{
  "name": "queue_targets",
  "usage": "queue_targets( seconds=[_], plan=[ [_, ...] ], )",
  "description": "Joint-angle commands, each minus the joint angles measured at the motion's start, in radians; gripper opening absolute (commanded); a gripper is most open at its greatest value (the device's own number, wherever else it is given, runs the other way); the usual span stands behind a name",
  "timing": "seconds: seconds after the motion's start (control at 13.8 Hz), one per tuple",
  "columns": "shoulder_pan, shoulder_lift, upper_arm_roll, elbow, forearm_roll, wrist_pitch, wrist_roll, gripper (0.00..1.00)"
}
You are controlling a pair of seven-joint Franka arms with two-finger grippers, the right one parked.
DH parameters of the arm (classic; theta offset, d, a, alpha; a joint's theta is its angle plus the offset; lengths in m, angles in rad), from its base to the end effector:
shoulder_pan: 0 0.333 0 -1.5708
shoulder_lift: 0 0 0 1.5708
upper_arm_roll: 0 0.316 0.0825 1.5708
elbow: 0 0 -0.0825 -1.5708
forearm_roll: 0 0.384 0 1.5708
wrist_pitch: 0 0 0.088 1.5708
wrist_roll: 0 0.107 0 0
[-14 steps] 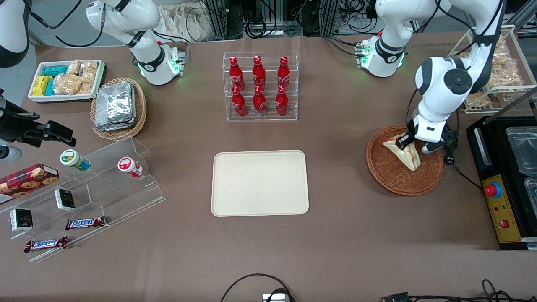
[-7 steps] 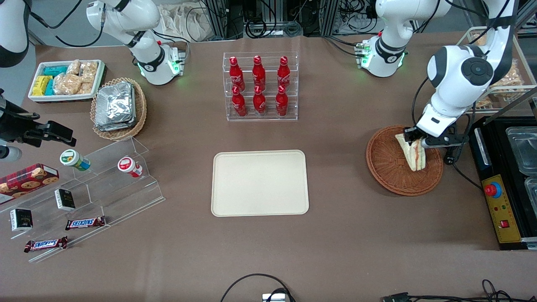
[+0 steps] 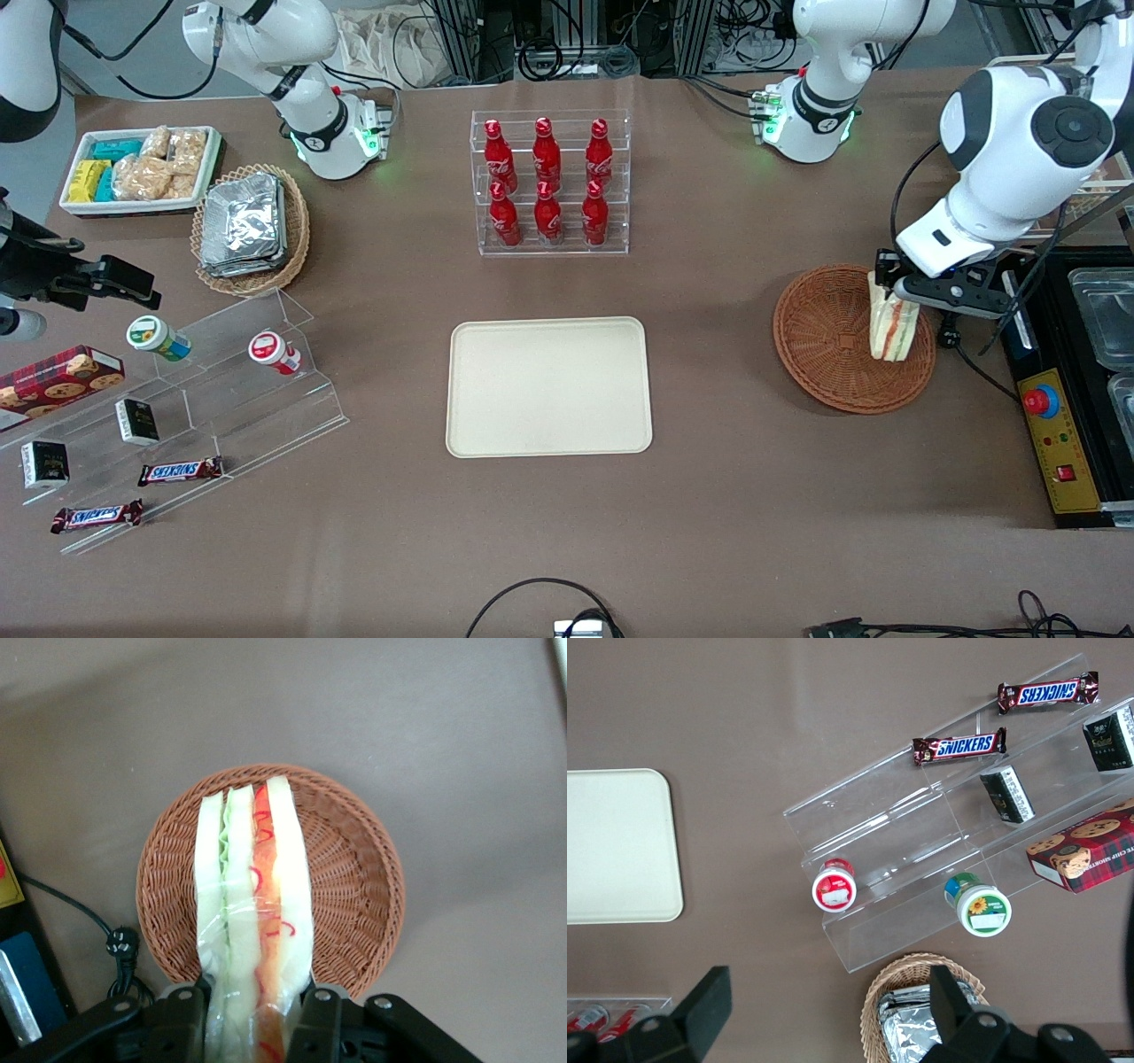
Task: Place sandwich from basket to tray
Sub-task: 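Lift the sandwich up out of the basket with the left gripper, then carry the held sandwich over to the beige tray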
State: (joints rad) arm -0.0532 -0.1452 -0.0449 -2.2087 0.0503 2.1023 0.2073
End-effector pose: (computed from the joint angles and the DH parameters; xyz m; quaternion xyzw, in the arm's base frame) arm 0.5031 -0.0476 0.4452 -0.9859 0.1640 -0.0179 0.0262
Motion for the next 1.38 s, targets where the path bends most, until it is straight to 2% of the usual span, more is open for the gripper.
queue_targets(
  seconds=[0.0,0.65,1.02,1.23,1.31],
  plan=[
    [-0.008,0.035,-0.039,0.066,-0.001,-0.036,-0.034,0.33],
    [-0.008,0.209,-0.243,0.28,-0.01,-0.079,-0.316,0.33],
    [-0.01,0.324,-0.351,0.385,0.008,-0.074,-0.483,0.33],
    [-0.062,0.378,-0.368,0.446,0.016,-0.073,-0.555,0.33],
    [-0.082,0.404,-0.368,0.467,0.046,-0.07,-0.592,0.33]
  ],
)
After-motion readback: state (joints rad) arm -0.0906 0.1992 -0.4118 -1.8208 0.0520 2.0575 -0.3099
